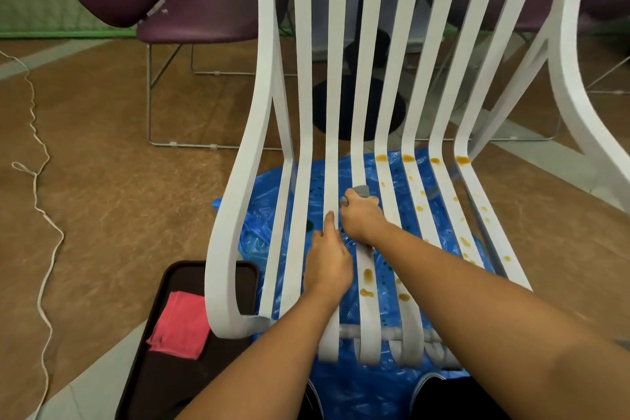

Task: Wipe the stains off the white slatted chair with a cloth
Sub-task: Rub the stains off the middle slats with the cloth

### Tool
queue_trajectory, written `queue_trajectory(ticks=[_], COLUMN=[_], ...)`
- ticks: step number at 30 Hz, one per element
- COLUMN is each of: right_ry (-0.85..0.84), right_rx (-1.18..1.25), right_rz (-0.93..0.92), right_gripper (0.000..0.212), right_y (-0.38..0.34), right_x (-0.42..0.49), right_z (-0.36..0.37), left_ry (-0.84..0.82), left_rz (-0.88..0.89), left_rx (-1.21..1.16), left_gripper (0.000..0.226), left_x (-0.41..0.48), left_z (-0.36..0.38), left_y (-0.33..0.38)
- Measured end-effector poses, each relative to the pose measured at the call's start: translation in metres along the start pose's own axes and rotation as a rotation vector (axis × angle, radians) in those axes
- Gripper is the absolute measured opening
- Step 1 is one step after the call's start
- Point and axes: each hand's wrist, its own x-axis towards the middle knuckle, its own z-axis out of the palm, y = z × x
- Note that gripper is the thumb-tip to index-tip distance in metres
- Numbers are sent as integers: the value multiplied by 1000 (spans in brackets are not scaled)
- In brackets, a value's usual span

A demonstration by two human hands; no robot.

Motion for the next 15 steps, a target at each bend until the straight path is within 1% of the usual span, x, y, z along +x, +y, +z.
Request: queue_trajectory(ticks=[2,5,7,9,11,13,15], right_ry=[-17,-37,-41,-37,-29,-25,-75], right_rx=[-1,75,24,-94,-196,-198,-136], right_rz=[0,71,62,-22,-78,-123,-96], right_gripper=[36,33,27,21,31,36,37], right_y=[-2,-7,-7,-8,-11,-10,-8], right_x=[5,14,23,33,49,68,84], right_z=[1,-8,-15,-27,-35,-40,-45], left_ry=[8,24,39,32,25,19,18], left_rz=[-1,-9,-15,-16,-17,-16,-6], left_rx=[8,49,61,48,32,19,12], left_gripper=[49,49,49,48,48,48,48], left_x=[0,0,1,3,5,7,7], left_z=[1,1,3,4,4,4,5], left_y=[0,0,-1,-1,-2,-4,-6])
